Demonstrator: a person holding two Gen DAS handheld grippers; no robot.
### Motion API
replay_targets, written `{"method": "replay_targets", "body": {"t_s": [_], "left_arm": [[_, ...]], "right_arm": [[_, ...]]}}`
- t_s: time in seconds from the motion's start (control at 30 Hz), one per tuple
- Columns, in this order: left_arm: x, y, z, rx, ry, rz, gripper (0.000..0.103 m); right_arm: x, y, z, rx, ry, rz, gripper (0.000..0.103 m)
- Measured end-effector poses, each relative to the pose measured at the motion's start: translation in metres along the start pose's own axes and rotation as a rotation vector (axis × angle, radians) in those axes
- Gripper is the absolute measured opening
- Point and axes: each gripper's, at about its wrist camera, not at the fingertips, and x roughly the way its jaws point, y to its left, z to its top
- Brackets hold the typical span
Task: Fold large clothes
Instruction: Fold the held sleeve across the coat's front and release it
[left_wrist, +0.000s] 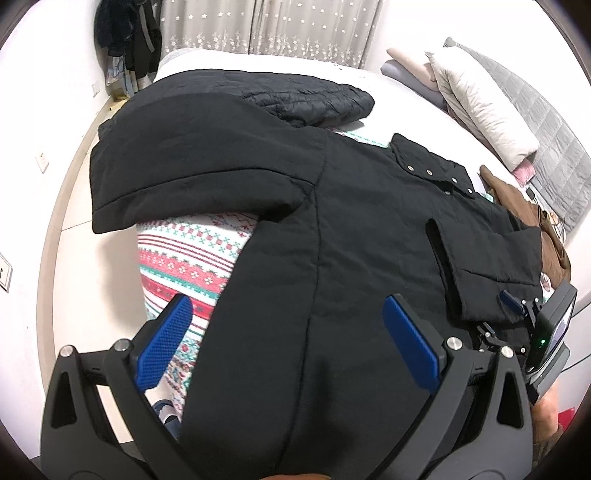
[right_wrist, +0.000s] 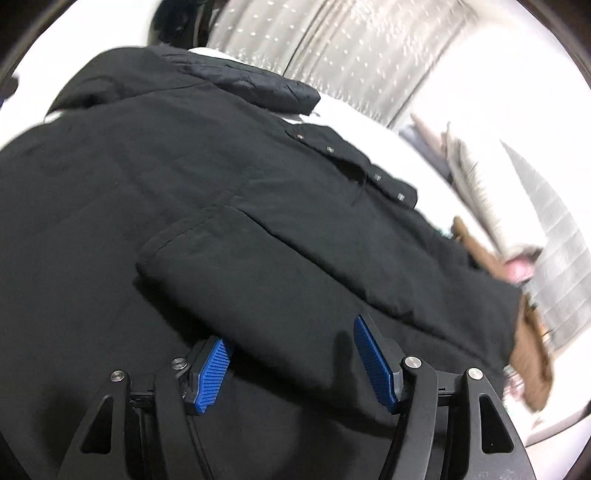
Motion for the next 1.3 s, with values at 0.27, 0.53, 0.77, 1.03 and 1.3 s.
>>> {"method": "replay_targets", "body": {"t_s": [0.27, 0.53, 0.77, 1.03, 1.3], "left_arm": [[0.001, 0.023, 0.009, 0.002, 0.006, 0.012, 0.102], [-0.003, 0.036, 0.015, -0.025, 0.006, -0.009, 0.102], [0.000, 0.046, 0.018, -0.068, 0.014, -0.021, 0.102], [0.006, 0.048, 0.016, -0.055, 0.041, -0.031, 0.102], [0.004, 0.057, 0.015, -0.089, 0.043, -0.044, 0.102]], "right_arm": [[0.020, 0.011, 0.017, -0.091, -0.025, -0.055, 0.011], [0.005, -0.064, 0.079, 0.389, -0.207, -0.150, 0.008], [0.075, -0.046, 0.095, 0.414, 0.022, 0.035, 0.013], [0.057, -0.066, 0.074, 0.455, -0.012, 0.267, 0.044], [0.062, -0.192, -0.007, 0.771, -0.049, 0.401, 0.057]]}}
